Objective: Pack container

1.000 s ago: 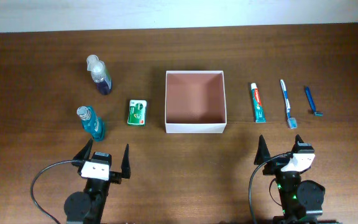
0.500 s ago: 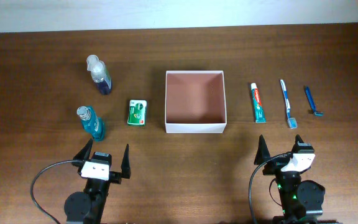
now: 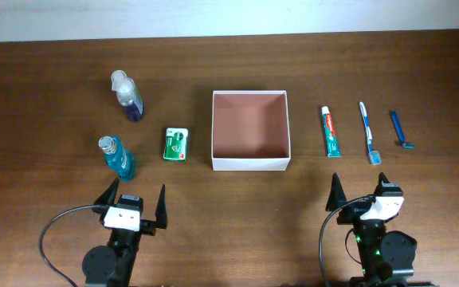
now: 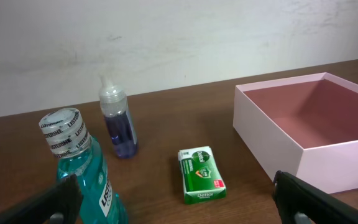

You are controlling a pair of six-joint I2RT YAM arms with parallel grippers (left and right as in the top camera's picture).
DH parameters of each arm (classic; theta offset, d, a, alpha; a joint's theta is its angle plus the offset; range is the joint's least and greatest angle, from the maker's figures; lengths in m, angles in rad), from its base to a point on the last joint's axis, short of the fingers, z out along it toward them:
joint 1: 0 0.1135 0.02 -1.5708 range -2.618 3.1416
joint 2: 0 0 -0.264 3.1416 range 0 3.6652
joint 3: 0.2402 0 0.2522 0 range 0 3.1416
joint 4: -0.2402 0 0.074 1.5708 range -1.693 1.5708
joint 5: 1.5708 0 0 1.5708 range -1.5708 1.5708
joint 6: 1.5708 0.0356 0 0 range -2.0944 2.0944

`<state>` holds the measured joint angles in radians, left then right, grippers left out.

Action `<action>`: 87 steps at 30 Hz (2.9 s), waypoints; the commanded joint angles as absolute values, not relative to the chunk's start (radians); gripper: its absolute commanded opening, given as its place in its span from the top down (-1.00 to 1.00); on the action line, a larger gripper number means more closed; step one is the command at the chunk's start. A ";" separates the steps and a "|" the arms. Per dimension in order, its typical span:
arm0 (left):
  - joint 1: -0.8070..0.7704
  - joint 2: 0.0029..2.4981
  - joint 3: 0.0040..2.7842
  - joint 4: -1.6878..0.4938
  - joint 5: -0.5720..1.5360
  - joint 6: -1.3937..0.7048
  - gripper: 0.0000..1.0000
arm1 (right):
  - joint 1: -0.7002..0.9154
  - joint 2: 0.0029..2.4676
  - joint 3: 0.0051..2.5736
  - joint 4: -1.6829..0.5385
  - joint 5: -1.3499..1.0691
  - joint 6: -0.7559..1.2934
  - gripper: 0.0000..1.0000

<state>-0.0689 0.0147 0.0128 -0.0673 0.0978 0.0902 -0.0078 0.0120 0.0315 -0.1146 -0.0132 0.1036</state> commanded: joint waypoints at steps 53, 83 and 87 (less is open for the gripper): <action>-0.062 0.005 0.016 0.075 0.158 0.107 -0.99 | -0.016 0.003 0.023 -0.115 -0.022 0.101 -0.97; -0.061 1.029 1.241 -0.738 0.017 0.121 -0.99 | -0.016 0.003 0.023 -0.115 -0.022 0.101 -0.97; -0.008 1.157 1.258 -0.772 -0.045 0.049 -0.99 | -0.016 0.003 0.023 -0.115 -0.022 0.101 -0.97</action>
<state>-0.0555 1.0740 1.2354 -0.7578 0.0208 0.1379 -0.0078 0.0109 0.0315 -0.1143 -0.0135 0.1040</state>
